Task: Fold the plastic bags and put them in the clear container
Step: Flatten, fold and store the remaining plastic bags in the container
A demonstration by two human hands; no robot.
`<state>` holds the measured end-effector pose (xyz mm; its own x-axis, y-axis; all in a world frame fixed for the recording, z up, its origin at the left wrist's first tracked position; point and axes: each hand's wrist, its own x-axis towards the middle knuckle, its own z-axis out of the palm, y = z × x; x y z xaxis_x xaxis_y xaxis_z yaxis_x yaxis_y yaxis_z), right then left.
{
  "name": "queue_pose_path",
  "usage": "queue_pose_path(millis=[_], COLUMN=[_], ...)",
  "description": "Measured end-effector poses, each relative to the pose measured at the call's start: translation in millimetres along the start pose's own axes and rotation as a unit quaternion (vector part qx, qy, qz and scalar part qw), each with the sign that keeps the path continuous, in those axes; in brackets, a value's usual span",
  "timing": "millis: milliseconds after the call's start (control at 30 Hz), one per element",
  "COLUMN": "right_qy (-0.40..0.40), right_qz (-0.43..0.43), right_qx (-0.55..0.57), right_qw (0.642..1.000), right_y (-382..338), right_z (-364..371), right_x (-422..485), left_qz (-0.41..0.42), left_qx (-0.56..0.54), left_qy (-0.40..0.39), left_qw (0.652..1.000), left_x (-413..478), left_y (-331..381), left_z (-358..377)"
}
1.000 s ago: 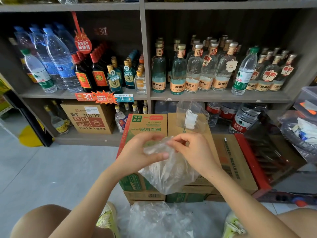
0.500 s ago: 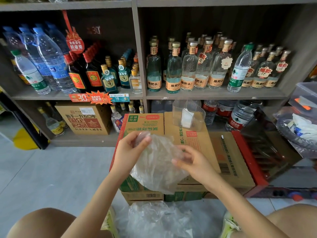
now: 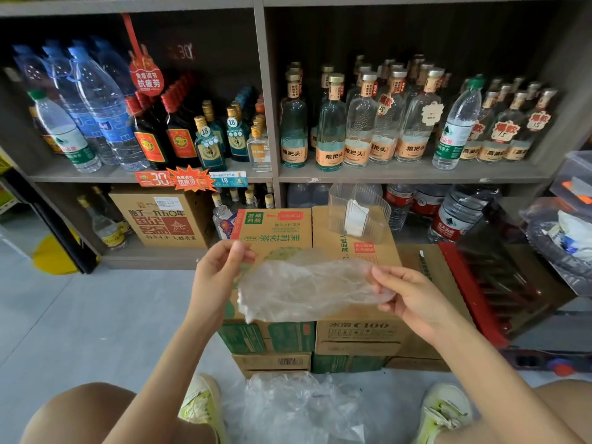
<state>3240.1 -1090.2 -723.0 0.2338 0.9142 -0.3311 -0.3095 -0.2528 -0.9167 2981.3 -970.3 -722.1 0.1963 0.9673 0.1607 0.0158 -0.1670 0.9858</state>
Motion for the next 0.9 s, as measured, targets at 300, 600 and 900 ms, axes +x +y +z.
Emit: queue_pose_path(millis=[300,600,900], right_qy=[0.035,0.062,0.101], right_qz=[0.015,0.021,0.042], right_qx=[0.053,0.047,-0.014], right_qw=[0.998,0.997,0.994], right_y=[-5,-7,-8], right_z=[9,4,-36], right_x=[14,23,23], left_qz=[-0.054,-0.045,-0.081], left_qx=[0.147,0.261,0.187], left_qy=[-0.169,-0.157,-0.114], left_qw=[0.973,0.951,0.972], left_x=[-8,-2,13], left_y=[-45,-66,-48], left_z=[9,39,14])
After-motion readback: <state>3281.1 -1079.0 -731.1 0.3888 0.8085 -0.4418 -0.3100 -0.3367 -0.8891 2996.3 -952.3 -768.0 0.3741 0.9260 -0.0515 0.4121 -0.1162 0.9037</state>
